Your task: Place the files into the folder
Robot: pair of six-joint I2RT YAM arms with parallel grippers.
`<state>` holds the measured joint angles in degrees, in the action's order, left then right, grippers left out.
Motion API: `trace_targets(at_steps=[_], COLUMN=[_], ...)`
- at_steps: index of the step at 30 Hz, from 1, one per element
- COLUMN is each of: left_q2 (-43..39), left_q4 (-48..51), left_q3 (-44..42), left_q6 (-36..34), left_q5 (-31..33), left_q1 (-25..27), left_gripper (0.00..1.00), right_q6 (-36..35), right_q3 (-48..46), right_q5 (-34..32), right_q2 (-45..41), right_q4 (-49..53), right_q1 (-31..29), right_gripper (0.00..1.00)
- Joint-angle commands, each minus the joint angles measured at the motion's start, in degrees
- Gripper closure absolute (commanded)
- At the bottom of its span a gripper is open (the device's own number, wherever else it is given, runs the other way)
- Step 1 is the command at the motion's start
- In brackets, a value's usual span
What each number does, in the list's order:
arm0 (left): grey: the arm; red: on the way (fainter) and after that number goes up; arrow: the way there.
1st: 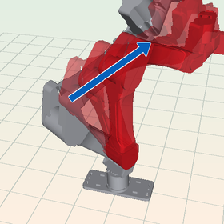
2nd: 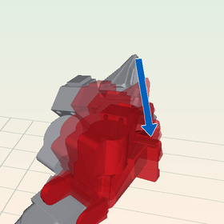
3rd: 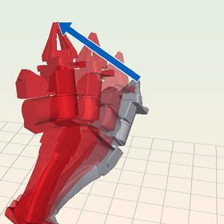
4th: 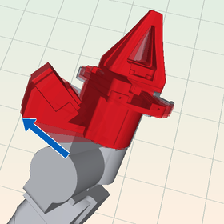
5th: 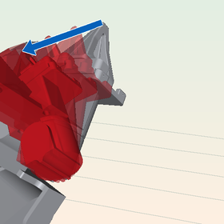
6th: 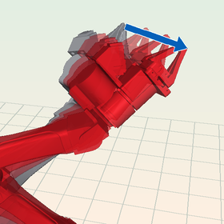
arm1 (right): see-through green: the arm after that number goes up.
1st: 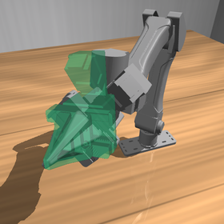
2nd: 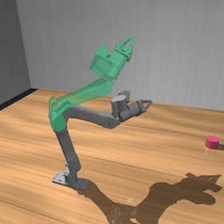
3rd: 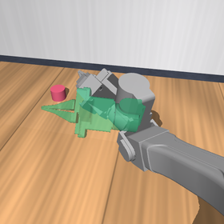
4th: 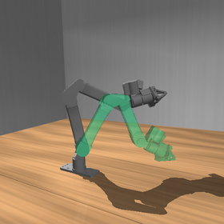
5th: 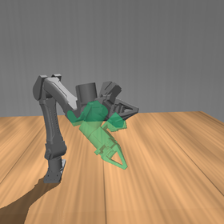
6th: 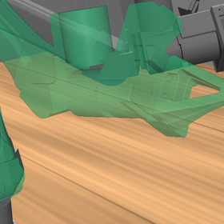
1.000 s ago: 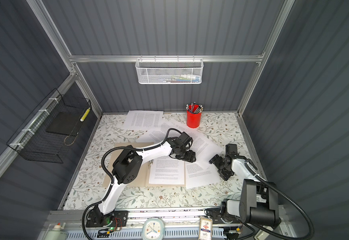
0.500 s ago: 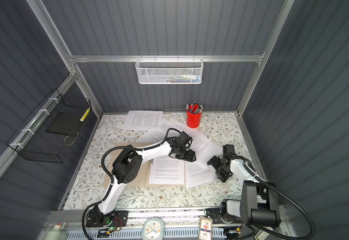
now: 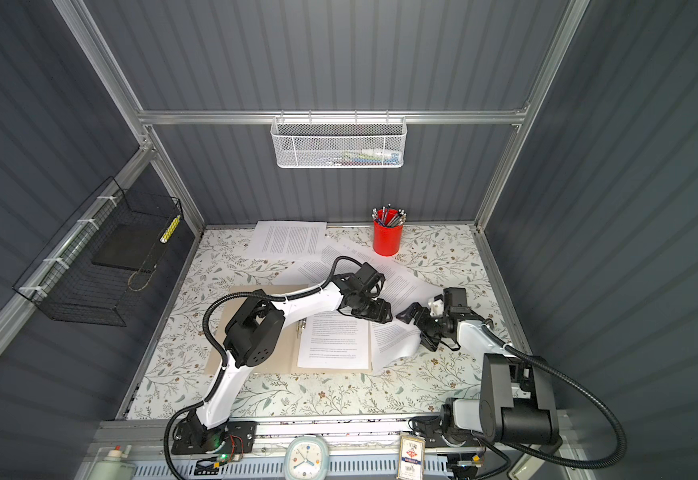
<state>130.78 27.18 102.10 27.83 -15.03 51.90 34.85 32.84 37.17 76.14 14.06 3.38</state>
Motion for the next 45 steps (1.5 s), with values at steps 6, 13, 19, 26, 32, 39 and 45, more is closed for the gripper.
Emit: trace_targets(at_steps=[6, 13, 19, 26, 32, 39, 45], left_q2=[2.81, 2.95, 2.72, 2.81, 2.81, 2.42, 1.54], left_q4=[3.63, 3.56, 3.34, 3.31, 2.91, 2.54, 2.11], left_q3=[-2.39, -2.42, -2.88, -3.0, -3.32, -3.58, -3.45], left_q6=[0.6, 0.73, 1.05, 1.08, 1.22, 1.52, 1.96], left_q5=[0.04, -0.46, -0.34, -0.47, -0.77, -0.76, -2.08], left_q1=[-0.14, -0.19, -0.46, -0.64, -0.66, -0.75, -0.75], left_gripper=[0.29, 0.3, 0.3, 0.3, 0.3, 0.3, 0.3], right_q6=[-7.02, -6.16, -6.77, -6.81, -8.08, -7.51, -7.68], right_q3=[1.46, 3.3, 2.79, 0.21, 0.21, 0.04, 0.07], right_q5=[7.63, 10.81, 2.83, 0.56, 0.03, -5.36, -5.47], right_q2=[-5.37, -0.5, -4.0, -9.5, -7.8, -10.4, -10.32], right_q4=[-1.67, -3.64, 3.58, 7.47, 7.76, 11.33, 12.06], right_q1=[4.01, 4.09, 4.56, 6.17, 6.54, 7.37, 7.63], right_gripper=[0.01, 0.11, 0.22, 0.31, 0.48, 0.59, 0.87])
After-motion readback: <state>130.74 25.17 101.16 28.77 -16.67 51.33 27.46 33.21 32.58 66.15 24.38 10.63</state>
